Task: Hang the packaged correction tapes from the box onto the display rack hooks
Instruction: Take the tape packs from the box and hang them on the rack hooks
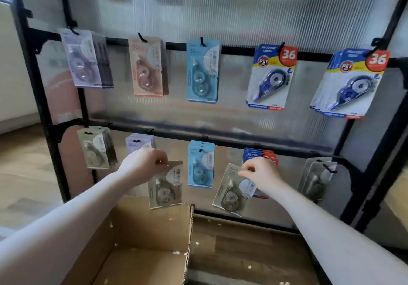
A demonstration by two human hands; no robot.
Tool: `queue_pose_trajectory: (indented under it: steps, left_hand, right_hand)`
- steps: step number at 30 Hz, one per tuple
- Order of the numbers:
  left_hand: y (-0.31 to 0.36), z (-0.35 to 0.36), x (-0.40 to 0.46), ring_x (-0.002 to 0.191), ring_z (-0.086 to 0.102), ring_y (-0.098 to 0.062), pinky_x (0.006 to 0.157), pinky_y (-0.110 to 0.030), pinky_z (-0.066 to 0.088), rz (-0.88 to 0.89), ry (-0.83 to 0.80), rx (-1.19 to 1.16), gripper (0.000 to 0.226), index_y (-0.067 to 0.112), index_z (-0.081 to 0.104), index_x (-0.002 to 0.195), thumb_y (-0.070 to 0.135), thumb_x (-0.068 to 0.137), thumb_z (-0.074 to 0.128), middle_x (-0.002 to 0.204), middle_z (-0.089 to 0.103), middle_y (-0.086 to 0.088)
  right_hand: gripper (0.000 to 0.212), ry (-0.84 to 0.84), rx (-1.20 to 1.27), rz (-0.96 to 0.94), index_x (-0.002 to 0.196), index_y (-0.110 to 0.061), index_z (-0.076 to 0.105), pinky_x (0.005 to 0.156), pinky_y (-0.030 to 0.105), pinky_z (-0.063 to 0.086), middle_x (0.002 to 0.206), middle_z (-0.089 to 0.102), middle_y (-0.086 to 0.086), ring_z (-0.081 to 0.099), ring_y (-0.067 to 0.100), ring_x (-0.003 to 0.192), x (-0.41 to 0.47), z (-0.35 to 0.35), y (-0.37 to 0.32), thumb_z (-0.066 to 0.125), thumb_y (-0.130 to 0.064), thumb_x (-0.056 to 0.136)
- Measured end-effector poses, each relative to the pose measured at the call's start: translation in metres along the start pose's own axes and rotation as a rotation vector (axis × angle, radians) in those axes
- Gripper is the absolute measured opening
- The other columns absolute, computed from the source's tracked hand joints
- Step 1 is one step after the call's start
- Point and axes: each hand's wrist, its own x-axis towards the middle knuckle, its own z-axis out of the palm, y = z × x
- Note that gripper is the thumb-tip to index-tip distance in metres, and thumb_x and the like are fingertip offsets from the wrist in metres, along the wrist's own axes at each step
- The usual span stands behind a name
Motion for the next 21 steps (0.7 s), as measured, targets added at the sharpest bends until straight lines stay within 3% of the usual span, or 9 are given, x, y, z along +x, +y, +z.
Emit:
queue_pose_trajectory:
  steps: [2,6,10,13,21]
  left_hand:
    - [0.023,0.002,0.006,0.065,0.052,-0.013,0.048,-0.022,0.032,-0.006,-0.020,-0.004,0.016,0.030,0.053,0.073,0.034,0.088,0.058,0.067,0.054,0.010]
    - [0.075,0.014,0.020,0.070,0.054,-0.014,0.054,-0.025,0.037,0.013,-0.053,-0.026,0.014,0.031,0.054,0.075,0.035,0.088,0.058,0.072,0.053,0.010]
    - [0.130,0.029,0.034,0.077,0.052,-0.017,0.061,-0.026,0.039,0.050,-0.096,-0.016,0.012,0.031,0.057,0.079,0.038,0.088,0.056,0.079,0.055,0.007]
    - [0.162,0.040,0.040,0.078,0.053,-0.016,0.062,-0.027,0.041,0.091,-0.106,-0.023,0.011,0.029,0.060,0.081,0.037,0.089,0.057,0.078,0.056,0.008]
    - [0.216,0.061,0.056,0.072,0.051,-0.014,0.061,-0.026,0.039,0.164,-0.123,-0.056,0.018,0.032,0.050,0.073,0.035,0.088,0.059,0.063,0.047,0.014]
  right_hand:
    - [0.031,-0.006,0.006,0.021,0.057,-0.030,0.053,0.058,0.029,0.037,0.064,0.053,-0.012,0.051,0.011,0.067,-0.007,-0.017,0.026,0.067,-0.027,0.084]
    - [0.013,0.002,-0.017,0.063,0.073,-0.023,0.062,0.068,0.028,0.041,0.082,0.060,-0.009,0.056,0.012,0.080,-0.021,-0.051,0.081,0.066,-0.028,0.085]
    - [0.011,0.007,-0.059,0.104,0.078,-0.020,0.066,0.079,0.034,0.047,0.087,0.060,-0.009,0.056,0.013,0.086,-0.034,-0.081,0.134,0.064,-0.027,0.086]
    - [0.015,0.013,-0.057,0.120,0.072,-0.026,0.062,0.079,0.036,0.048,0.084,0.059,-0.008,0.056,0.014,0.085,-0.041,-0.094,0.164,0.064,-0.026,0.087]
    - [0.014,0.154,-0.036,0.034,0.088,-0.020,0.072,0.071,0.028,0.043,0.087,0.059,-0.009,0.056,0.010,0.083,-0.038,-0.117,0.208,0.059,-0.025,0.091]
